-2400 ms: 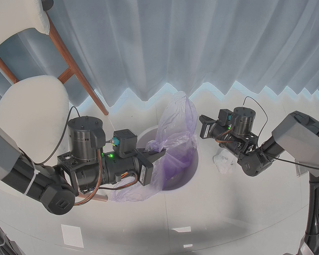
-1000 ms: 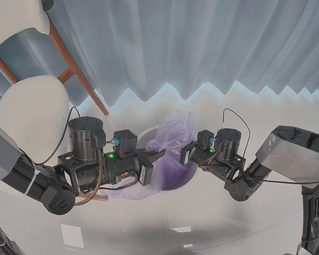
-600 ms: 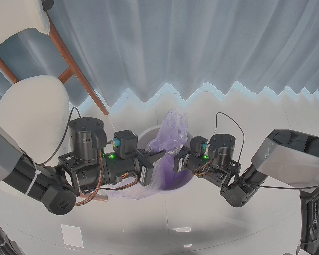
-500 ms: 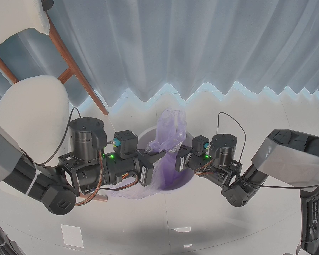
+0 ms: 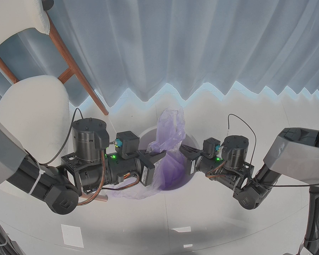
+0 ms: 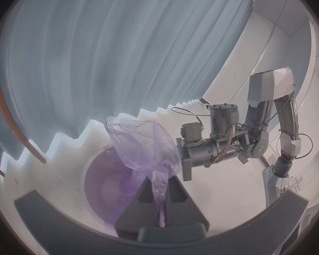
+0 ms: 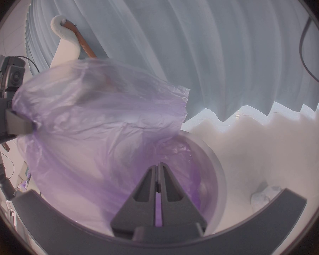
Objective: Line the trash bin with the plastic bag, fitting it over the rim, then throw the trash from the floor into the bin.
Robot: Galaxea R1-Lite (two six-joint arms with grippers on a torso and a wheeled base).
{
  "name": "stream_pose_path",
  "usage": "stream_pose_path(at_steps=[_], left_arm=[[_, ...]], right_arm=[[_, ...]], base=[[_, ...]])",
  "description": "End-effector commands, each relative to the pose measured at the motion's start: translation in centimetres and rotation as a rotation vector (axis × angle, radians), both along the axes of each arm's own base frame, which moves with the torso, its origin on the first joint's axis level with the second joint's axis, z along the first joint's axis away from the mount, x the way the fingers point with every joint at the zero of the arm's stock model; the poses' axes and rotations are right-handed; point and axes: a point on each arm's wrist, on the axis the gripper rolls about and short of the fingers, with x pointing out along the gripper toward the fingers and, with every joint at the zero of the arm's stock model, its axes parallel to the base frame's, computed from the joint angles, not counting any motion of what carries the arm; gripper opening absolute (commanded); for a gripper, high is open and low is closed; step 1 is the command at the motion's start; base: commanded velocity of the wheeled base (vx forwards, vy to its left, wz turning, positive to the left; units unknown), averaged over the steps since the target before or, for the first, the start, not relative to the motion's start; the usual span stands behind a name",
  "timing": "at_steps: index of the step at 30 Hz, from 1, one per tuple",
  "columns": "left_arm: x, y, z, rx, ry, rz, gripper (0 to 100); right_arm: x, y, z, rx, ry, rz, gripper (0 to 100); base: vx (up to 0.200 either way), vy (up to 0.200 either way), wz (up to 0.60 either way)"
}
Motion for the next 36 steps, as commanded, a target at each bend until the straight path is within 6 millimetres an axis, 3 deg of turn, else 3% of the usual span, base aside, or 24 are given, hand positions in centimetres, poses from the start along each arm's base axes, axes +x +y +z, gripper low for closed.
stream_pose_path(at_steps=[1, 12, 16, 20, 36], left_arm=[[0.3, -0.2, -0.5, 0.004, 0.008, 0.0, 0], [0.5, -0.3, -0.9, 0.008, 0.012, -0.002, 0], [0.5, -0.3, -1.0, 0.01, 0.014, -0.002, 0], [0.5, -0.4, -1.1, 0.011, 0.015, -0.002, 0], [0.5, -0.3, -1.1, 0.01, 0.018, -0.002, 0]], right_arm=[[-2.1, -1.0, 1.5, 0.006, -0.003, 0.002, 0], [-5.8, -2.0, -0.8, -0.025, 0.059, 0.025, 0], [-6.8, -1.5, -1.1, -0.029, 0.076, 0.053, 0], [-8.2, 0.2, -1.5, -0.039, 0.09, 0.127, 0], [-10.0, 4.4, -4.0, -0.078, 0.134, 0.264, 0]], base=[[0.0, 0.0, 0.0], [0.0, 0.0, 0.0], [0.0, 0.0, 0.0], [0.0, 0.0, 0.0], [0.0, 0.0, 0.0]])
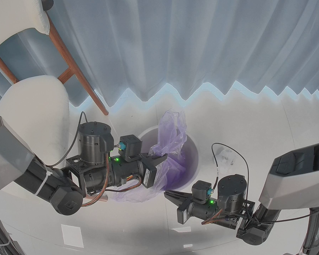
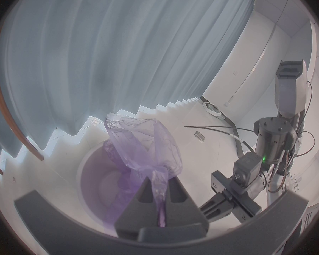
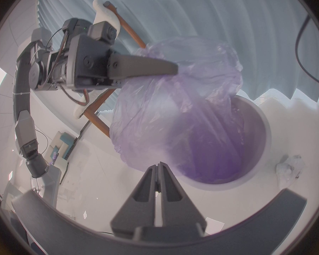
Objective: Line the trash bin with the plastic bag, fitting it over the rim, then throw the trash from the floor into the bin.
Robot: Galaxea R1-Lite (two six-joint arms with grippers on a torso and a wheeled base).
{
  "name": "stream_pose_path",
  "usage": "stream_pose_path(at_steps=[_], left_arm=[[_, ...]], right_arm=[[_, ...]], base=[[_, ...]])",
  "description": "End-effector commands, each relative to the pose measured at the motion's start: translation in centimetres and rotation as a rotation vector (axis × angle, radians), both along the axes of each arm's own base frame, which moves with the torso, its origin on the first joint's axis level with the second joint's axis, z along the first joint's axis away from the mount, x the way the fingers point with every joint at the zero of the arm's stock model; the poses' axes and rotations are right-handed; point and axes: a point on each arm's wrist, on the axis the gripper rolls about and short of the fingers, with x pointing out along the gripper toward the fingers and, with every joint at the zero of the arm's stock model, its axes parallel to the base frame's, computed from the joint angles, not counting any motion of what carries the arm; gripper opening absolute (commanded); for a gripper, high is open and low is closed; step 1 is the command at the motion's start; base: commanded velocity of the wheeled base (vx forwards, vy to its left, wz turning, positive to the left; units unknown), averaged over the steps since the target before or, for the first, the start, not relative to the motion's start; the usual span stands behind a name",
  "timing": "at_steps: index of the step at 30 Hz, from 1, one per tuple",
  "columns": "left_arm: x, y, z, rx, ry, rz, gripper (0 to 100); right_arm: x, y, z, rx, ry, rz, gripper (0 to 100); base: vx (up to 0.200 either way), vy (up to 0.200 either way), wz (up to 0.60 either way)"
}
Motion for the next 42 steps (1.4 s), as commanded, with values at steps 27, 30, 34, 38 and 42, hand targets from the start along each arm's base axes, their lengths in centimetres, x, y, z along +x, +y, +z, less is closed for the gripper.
stream_pose_path(at_steps=[27, 30, 34, 38, 42], left_arm=[[-0.2, 0.1, 0.0, 0.003, 0.002, 0.001, 0], [-0.2, 0.1, 0.0, 0.003, 0.002, 0.001, 0], [-0.2, 0.2, 0.1, 0.001, 0.0, 0.001, 0], [-0.3, 0.2, 0.2, 0.0, -0.001, 0.001, 0], [-0.3, 0.2, 0.2, -0.001, -0.003, 0.001, 0]], right_arm=[[0.7, 4.5, -5.4, -0.042, 0.048, 0.062, 0], [0.8, 4.7, -6.0, -0.048, 0.053, 0.056, 0], [1.1, 4.9, -6.3, -0.048, 0.053, 0.04, 0], [1.2, 4.9, -6.9, -0.056, 0.058, 0.034, 0], [1.6, 5.3, -7.2, -0.045, 0.056, 0.014, 0]], base=[[0.0, 0.0, 0.0], [0.0, 0.0, 0.0], [0.0, 0.0, 0.0], [0.0, 0.0, 0.0], [0.0, 0.0, 0.0]])
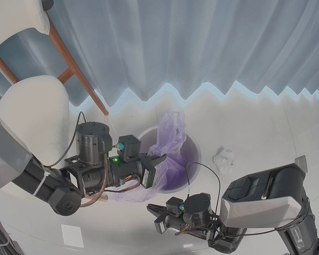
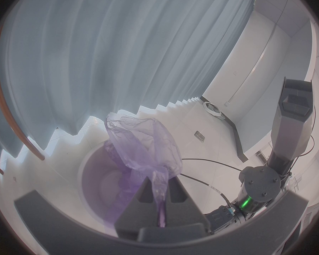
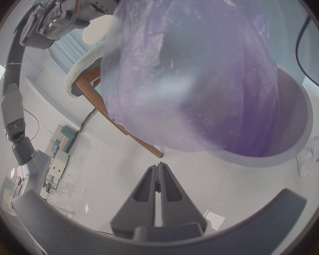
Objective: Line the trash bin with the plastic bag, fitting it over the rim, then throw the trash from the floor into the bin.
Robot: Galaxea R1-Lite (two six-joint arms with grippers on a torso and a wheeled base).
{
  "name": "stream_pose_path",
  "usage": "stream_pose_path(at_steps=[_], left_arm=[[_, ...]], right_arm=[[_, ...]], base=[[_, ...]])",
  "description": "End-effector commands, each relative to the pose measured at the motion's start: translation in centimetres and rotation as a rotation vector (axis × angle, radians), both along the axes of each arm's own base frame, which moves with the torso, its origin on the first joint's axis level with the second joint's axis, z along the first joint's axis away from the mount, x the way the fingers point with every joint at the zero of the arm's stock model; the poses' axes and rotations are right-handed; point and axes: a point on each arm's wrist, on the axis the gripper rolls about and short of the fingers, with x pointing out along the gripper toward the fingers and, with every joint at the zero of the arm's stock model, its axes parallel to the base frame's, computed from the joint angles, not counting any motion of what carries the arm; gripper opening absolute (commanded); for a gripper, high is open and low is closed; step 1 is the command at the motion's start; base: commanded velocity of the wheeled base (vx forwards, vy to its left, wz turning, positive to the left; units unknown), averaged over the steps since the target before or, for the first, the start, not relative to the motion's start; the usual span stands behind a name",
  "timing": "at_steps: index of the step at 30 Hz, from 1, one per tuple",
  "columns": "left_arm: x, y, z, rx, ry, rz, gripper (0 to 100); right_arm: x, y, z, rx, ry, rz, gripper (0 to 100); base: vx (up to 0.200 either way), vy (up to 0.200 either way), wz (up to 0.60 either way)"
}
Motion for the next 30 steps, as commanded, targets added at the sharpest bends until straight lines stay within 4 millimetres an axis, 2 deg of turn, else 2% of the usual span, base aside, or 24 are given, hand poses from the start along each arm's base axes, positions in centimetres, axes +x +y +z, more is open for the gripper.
stream_pose_path(at_steps=[1, 11, 17, 25, 30], left_arm=[[-0.1, 0.0, 0.2, -0.003, -0.004, 0.0, 0], [-0.2, 0.1, 0.3, -0.005, -0.007, 0.0, 0], [-0.5, 0.4, 0.1, 0.001, 0.001, 0.0, 0], [-0.6, 0.4, 0.2, 0.0, 0.0, 0.001, 0], [-0.6, 0.4, 0.2, 0.001, 0.001, 0.001, 0]], right_arm=[[0.5, 0.4, -0.7, 0.004, 0.003, -0.015, 0], [1.3, 1.1, -1.1, 0.027, -0.011, -0.038, 0], [2.5, 1.5, -0.4, 0.076, -0.037, -0.086, 0], [3.1, 2.0, 0.4, 0.103, -0.066, -0.089, 0], [3.7, 1.6, 0.8, 0.113, -0.078, -0.104, 0]], base=[[0.0, 0.0, 0.0], [0.0, 0.0, 0.0], [0.0, 0.0, 0.0], [0.0, 0.0, 0.0], [0.0, 0.0, 0.0]])
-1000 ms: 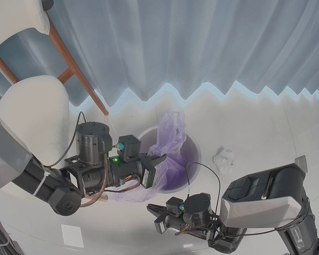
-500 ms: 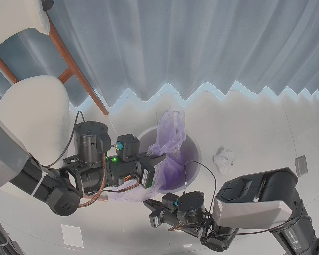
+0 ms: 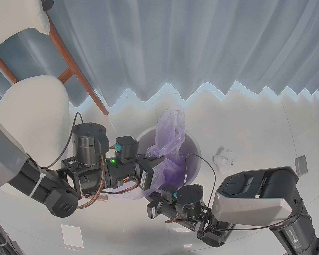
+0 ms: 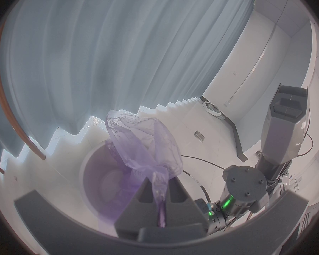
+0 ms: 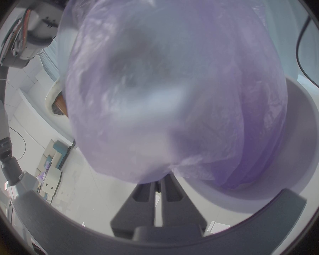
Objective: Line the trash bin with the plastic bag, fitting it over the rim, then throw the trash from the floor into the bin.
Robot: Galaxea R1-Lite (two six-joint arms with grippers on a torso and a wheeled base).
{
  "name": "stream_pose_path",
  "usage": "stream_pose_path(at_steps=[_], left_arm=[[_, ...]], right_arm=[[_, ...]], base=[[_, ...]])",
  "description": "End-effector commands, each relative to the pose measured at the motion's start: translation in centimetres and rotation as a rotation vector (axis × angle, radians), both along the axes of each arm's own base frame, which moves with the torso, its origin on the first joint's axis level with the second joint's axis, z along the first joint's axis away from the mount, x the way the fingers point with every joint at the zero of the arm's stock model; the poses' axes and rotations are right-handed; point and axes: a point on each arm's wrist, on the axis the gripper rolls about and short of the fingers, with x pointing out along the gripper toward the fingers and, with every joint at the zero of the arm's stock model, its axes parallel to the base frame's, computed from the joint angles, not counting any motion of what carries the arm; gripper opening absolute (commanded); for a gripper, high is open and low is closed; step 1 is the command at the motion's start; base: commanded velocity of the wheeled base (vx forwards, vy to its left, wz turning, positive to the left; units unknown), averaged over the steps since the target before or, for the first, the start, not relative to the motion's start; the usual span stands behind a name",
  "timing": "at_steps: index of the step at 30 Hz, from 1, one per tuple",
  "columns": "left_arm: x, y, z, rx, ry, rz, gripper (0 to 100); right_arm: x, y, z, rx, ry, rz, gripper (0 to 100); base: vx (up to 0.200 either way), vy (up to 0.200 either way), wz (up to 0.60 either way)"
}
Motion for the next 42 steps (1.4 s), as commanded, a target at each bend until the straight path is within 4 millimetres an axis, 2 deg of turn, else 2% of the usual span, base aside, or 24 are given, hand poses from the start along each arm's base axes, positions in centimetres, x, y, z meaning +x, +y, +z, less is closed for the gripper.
stream_pose_path(at_steps=[1, 20, 33, 42], left_arm=[[0.0, 0.0, 0.0, -0.001, -0.001, 0.0, 0], [0.0, 0.0, 0.0, -0.001, -0.001, 0.0, 0], [-0.1, 0.1, 0.1, -0.001, -0.001, 0.0, 0], [-0.5, 0.4, 0.1, 0.003, 0.002, 0.001, 0]], right_arm=[[0.6, -0.3, 0.5, 0.014, -0.015, -0.016, 0], [5.2, -3.1, 2.7, 0.082, -0.104, -0.142, 0], [6.8, -5.0, 3.3, 0.092, -0.125, -0.198, 0], [7.6, -5.4, 3.0, 0.087, -0.12, -0.218, 0]], base=[[0.0, 0.0, 0.0], [0.0, 0.0, 0.0], [0.0, 0.0, 0.0], [0.0, 0.0, 0.0]])
